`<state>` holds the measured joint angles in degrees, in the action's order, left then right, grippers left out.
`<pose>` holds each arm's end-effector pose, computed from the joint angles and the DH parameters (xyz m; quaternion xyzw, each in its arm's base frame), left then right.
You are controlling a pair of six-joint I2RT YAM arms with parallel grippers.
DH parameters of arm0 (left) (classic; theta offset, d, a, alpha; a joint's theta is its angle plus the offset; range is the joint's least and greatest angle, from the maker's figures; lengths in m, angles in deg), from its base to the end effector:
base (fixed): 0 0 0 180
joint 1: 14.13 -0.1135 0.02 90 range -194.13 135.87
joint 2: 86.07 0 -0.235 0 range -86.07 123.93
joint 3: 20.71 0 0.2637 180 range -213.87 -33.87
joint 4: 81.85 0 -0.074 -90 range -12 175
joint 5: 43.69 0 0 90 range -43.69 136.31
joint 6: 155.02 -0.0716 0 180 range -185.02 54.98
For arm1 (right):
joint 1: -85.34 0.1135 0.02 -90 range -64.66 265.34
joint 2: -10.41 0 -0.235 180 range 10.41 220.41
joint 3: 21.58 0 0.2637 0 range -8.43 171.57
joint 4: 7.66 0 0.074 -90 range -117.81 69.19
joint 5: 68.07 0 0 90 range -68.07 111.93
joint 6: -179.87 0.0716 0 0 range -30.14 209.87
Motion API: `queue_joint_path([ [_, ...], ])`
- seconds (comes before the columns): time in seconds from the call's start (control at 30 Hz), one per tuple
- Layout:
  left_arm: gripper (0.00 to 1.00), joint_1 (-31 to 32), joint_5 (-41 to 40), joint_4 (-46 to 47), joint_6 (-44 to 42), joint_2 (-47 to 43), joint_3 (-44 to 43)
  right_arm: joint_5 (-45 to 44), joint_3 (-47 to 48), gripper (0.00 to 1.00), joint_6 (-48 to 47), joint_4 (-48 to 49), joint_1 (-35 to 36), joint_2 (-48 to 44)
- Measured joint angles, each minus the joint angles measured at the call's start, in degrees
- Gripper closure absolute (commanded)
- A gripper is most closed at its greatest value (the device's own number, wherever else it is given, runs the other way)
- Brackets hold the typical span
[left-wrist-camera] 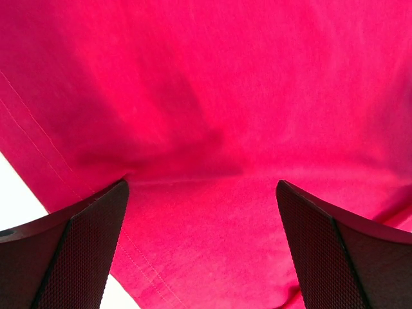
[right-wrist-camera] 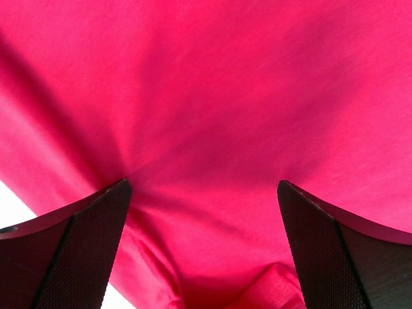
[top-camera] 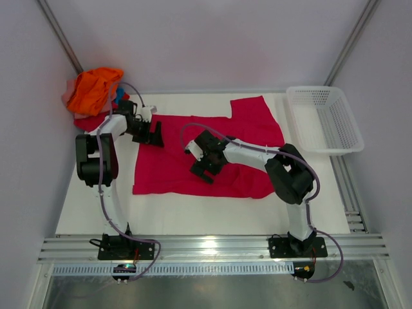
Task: Fold and stack the t-shirts
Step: Flatten out the tshirt
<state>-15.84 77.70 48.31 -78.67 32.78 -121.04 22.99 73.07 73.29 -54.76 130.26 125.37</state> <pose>0.4342 -0.0243 0.1100 0.1489 0.9352 -0.2392 0.2146 0.2982 0.2992 0.1006 -0.5029 0.8418 0.0567 0.1877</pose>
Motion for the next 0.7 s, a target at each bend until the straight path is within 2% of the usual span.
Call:
queue_joint_path([
  [0.27, 0.01, 0.20, -0.13, -0.55, 1.79, 3.67, -5.31, 2.12, -6.19, 0.01, -0.52, -3.98, 2.38, -5.42],
  [0.57, 0.01, 0.17, 0.61, -2.19, 1.25, 3.39, -5.31, -1.07, -8.44, 0.01, -2.08, -5.31, 2.84, -9.20],
  [0.7, 0.01, 0.17, 0.39, -4.87, 0.48, 0.96, -2.43, -1.66, -8.41, 0.01, -2.62, -5.42, 2.84, -9.20],
])
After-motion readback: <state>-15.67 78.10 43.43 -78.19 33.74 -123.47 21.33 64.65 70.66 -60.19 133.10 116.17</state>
